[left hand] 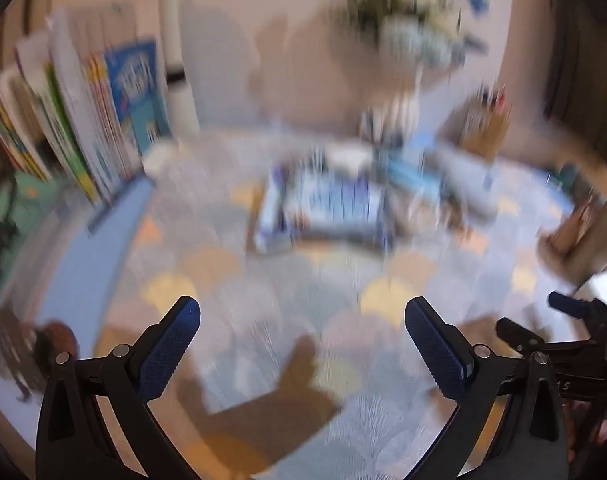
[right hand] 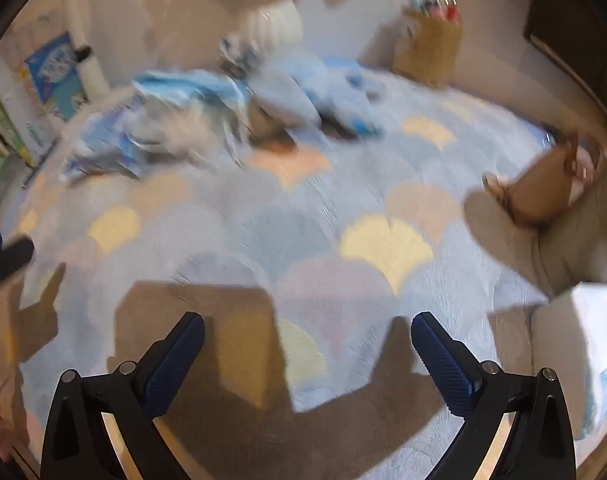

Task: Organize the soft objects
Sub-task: 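Move both tools toward the pile of items on the bed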

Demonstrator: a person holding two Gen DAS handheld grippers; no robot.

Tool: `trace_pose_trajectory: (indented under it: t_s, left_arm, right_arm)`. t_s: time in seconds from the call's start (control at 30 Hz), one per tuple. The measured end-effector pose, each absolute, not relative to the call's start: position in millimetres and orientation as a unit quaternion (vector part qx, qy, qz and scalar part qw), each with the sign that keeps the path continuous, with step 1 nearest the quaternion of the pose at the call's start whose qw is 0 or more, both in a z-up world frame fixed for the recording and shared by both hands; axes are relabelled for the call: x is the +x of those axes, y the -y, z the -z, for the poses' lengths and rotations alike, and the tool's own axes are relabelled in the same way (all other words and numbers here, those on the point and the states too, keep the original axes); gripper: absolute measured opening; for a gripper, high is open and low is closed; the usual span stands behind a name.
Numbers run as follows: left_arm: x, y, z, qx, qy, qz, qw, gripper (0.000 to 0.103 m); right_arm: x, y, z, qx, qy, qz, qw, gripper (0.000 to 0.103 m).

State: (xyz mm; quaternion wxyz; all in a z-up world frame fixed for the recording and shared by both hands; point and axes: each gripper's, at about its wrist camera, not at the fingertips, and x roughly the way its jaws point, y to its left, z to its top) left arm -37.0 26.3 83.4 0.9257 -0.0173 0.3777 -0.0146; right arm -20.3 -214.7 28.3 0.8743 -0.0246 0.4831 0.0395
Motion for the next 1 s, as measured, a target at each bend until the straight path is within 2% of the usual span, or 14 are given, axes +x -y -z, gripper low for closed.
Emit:
trace_pose_trajectory:
  t_s: [0.07, 0.17, 0.33, 0.57, 1.0]
  left_arm:
    - [-35, -28, -94, -0.025, -0.347, 0.037, 0.937, 0.102]
    - [-25, -23, -78, -0.012, -0.337, 0.037, 0.941, 0.102]
    - [-17, -15, -35, -0.012, -0.345, 0.016, 0.938, 0.102]
    - [-17, -25, -38, -0.035, -0.344, 0.014, 0.938, 0.102]
    - [-12, -23, -33, -0.035, -0.362, 0.024, 0.931, 0.102]
  right_arm:
    - [-24, 212, -49, -0.006, -0.437, -0.053, 0.898, 0.103]
    - [-26, 207, -68, 0.011, -0.358, -0.067, 0.931, 0.103]
    - [-15, 190, -54, -0.018, -0.353, -0.037, 0.935, 0.103]
    - [-16, 190, -48, -0.037, -0.358, -0.034, 0.932, 0.103]
    - [-13, 198, -44, -0.004, -0.372, -0.043, 0.927, 0.103]
